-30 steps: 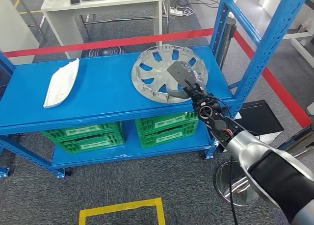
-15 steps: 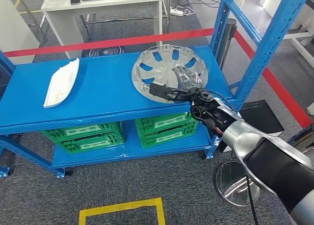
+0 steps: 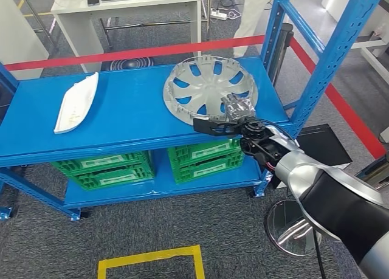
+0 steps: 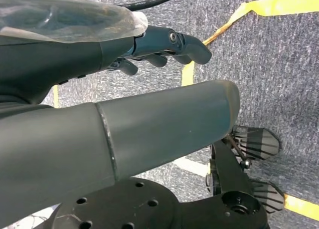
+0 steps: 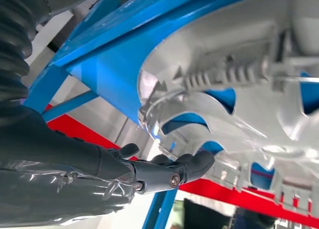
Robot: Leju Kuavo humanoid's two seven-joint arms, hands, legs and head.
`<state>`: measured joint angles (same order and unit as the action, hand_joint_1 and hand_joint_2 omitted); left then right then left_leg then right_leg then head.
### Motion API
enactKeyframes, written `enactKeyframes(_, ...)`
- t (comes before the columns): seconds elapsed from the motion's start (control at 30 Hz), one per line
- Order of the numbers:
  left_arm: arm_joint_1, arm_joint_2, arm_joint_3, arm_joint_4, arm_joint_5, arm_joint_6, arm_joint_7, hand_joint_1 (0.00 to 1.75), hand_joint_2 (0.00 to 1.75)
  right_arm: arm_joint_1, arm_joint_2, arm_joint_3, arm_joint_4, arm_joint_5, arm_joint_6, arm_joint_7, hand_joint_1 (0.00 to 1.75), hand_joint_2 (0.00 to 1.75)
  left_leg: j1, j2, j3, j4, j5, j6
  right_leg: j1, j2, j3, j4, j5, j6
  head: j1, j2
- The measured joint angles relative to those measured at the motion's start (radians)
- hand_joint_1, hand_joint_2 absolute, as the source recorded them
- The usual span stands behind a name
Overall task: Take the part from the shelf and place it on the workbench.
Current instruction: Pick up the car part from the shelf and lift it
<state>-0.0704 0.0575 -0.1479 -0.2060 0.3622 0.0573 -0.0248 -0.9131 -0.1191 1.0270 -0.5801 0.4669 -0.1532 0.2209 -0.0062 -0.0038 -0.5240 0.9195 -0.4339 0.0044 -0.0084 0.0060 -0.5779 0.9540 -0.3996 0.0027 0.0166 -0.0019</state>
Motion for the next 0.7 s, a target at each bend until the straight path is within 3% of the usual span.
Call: enactKeyframes(0.7, 0.0, 0.01, -0.018, 0.0, 0.02, -0.005, 0.001, 0.0, 0.0, 0.005, 0.0, 0.032, 0.09, 0.0, -0.059, -0.035, 0.0, 1.75, 0.0, 0.0, 0.0, 0.0, 0.0, 0.0, 0.0, 0.0, 0.0, 0.0, 0.0, 0.0, 0.0, 0.0)
